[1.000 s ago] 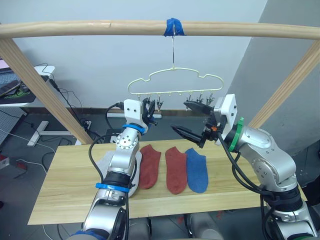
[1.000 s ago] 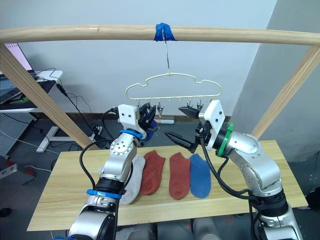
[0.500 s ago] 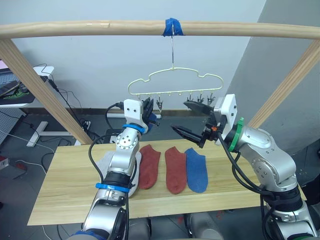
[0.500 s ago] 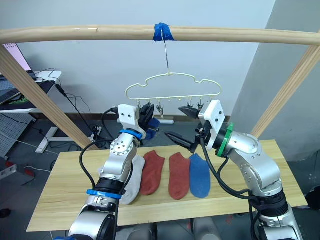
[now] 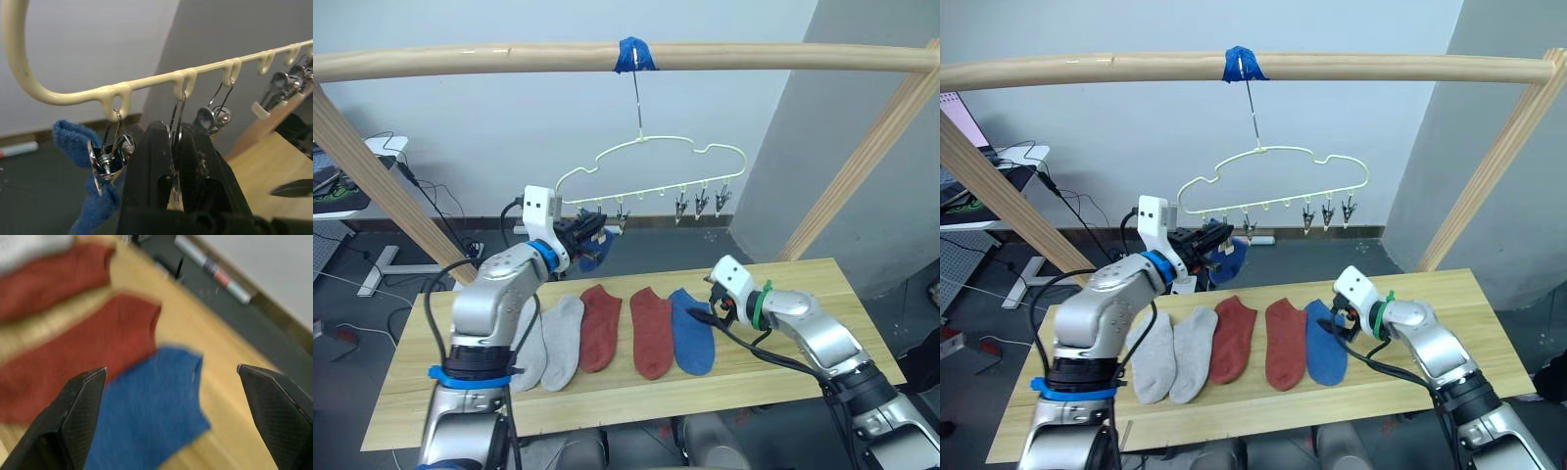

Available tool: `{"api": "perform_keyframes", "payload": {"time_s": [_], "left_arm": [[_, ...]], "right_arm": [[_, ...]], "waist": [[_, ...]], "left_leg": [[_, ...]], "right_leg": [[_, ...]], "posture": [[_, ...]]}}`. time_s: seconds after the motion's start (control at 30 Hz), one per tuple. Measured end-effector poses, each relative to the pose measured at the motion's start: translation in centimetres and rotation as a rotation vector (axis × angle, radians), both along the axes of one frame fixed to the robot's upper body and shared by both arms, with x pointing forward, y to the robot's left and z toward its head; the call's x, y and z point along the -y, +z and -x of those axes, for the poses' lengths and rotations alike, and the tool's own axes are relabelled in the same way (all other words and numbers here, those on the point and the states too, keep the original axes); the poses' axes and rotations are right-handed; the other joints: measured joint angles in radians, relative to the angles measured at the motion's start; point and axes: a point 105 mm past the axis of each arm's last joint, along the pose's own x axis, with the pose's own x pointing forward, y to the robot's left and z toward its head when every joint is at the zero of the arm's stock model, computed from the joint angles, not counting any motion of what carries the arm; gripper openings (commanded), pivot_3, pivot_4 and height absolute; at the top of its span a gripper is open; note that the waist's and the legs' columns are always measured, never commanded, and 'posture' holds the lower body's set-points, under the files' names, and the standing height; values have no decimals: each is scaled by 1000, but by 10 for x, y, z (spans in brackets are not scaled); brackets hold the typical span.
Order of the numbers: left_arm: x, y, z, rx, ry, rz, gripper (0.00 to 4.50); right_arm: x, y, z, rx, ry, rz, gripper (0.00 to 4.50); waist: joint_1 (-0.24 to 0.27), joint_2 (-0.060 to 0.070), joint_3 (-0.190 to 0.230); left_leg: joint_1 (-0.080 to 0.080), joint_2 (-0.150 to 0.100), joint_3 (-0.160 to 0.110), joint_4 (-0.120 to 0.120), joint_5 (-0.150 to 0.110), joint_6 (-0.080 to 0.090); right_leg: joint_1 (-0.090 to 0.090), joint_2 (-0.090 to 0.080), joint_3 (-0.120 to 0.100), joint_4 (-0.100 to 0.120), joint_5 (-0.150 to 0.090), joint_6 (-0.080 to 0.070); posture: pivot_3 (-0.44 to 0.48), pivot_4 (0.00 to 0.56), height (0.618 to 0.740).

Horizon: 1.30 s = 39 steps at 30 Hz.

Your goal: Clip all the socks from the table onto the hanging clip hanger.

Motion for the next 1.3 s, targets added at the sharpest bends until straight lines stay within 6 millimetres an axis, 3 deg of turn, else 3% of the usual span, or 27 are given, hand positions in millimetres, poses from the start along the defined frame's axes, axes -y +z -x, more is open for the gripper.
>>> {"api": "perform_keyframes", "payload": {"time_s": [0.23, 0.43, 0.57, 0.8, 0.93, 1.1, 1.2, 1.3], "left_arm": [[7, 2, 13, -139, -71, 85, 98], [8, 2, 23, -145, -77, 72, 98], [7, 1, 23, -143, -65, 68, 98], [7, 1, 25, -137, -65, 61, 98], [7, 2, 25, -137, -66, 63, 98], [5, 3, 24, -146, -54, 78, 98], [3, 3, 21, -165, -43, 106, 98], [4, 2, 18, -208, -30, 179, 98]], "right_arm": [[-13, -23, 0, -34, 99, 36, 4500], [-15, -51, -5, -81, 99, 86, 4500], [-15, -54, -8, -79, 103, 91, 3618], [-9, -54, -9, -78, 95, 84, 1092], [0, -53, -3, -66, 98, 82, 39], [26, -44, 14, -52, 81, 89, 39], [24, -25, 18, -6, 87, 46, 39], [10, 9, 18, 84, 106, -31, 39]], "waist": [[0, 0, 0], [6, 0, 0], [6, 0, 0], [7, 0, 0], [10, 0, 0], [12, 0, 0], [9, 0, 0], [7, 0, 1]], "left_leg": [[1, 0, 0, 0, 0, 0], [2, 0, 0, 0, 0, 0], [3, 0, 0, 0, 0, 0], [4, 0, 0, 0, 0, 0], [4, 0, 0, 0, 0, 0], [3, 0, 2, -1, 0, 0], [4, 0, 2, -1, 0, 0], [5, 0, 2, -1, 0, 0]], "right_leg": [[0, 0, 0, 2, 0, 0], [0, 0, 1, 2, 0, -1], [2, 0, 1, 2, 0, -1], [2, 0, 2, 2, 0, -1], [2, 0, 2, 2, 0, 0], [1, 0, 3, 1, 0, 0], [1, 1, 4, 2, 0, 0], [1, 2, 5, 3, 0, 0]], "posture": [[-92, 142, 740], [-74, 143, 740], [-62, 145, 740], [-61, 147, 740], [-60, 148, 740], [-72, 156, 740], [-78, 156, 740], [-84, 157, 740]]}}
